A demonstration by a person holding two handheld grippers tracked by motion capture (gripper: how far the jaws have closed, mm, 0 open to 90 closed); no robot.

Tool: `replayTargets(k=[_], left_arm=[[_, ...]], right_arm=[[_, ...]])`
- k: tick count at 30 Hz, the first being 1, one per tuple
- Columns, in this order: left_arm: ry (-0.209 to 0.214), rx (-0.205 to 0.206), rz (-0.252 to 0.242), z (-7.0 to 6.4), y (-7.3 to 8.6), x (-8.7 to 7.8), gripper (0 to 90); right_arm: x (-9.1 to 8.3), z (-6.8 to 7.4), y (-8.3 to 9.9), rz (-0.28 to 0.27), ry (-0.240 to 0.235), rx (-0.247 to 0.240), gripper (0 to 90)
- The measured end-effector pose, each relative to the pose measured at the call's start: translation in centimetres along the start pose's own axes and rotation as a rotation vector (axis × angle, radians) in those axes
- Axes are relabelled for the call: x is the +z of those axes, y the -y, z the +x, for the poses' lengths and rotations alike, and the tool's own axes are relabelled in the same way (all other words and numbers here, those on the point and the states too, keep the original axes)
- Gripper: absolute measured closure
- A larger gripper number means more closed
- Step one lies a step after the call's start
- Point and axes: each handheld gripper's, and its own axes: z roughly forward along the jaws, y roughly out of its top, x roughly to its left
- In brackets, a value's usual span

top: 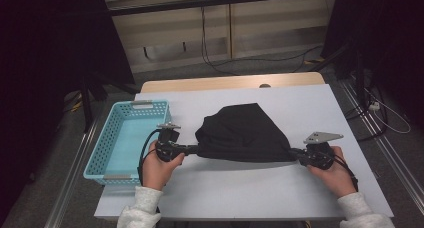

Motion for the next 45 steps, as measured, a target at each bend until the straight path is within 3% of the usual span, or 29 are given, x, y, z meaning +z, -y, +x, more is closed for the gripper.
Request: replayTargets(k=[10, 18, 23, 26, 29, 34, 37, 40, 43, 45], left_arm=[[-0.020, -0.011, -0.012, 0.1, 0.1, -0.5, 89.4], [-0.029, -0.013, -0.017, 0.0, -0.2, -0.3, 89.4], [-0.027, -0.028, -0.022, 0.3, -0.3, -0.4, 89.4], [-0.028, -0.033, -0.031, 0.3, -0.4, -0.4, 89.4], [-0.030, -0.036, -0.034, 0.4, -0.4, -0.5, 89.4], [-0.030, -0.042, -0.038, 0.6, -0.3, -0.7, 89.4], [-0.029, -0.047, -0.032, 0.7, -0.1, -0.5, 89.4], [-0.027, -0.038, -0.030, 0.6, -0.2, -0.5, 89.4], [-0.029, -0.030, -0.040, 0.7, -0.2, -0.5, 89.4], [-0.029, -0.029, -0.042, 0.7, -0.2, -0.6, 89.4]], right_arm=[[-0.8, 0.6, -0.9, -0.069, 0.002, -0.038, 66.1], [-0.1, 3.6, -1.4, -0.074, -0.092, -0.112, 49.7], [1.0, 5.4, -1.5, -0.065, -0.147, -0.150, 34.5], [1.9, 6.1, -1.6, -0.050, -0.141, -0.164, 29.8], [2.7, 6.2, -1.5, -0.012, -0.091, -0.188, 30.8], [2.9, 5.5, -1.6, -0.021, -0.056, -0.191, 39.6], [2.8, 4.6, -1.5, -0.030, -0.041, -0.207, 51.1], [2.5, 3.6, -1.4, -0.030, -0.017, -0.198, 55.9], [2.1, 3.0, -1.3, -0.022, -0.004, -0.215, 67.2], [1.7, 2.7, -1.4, -0.017, -0.021, -0.200, 80.1]])
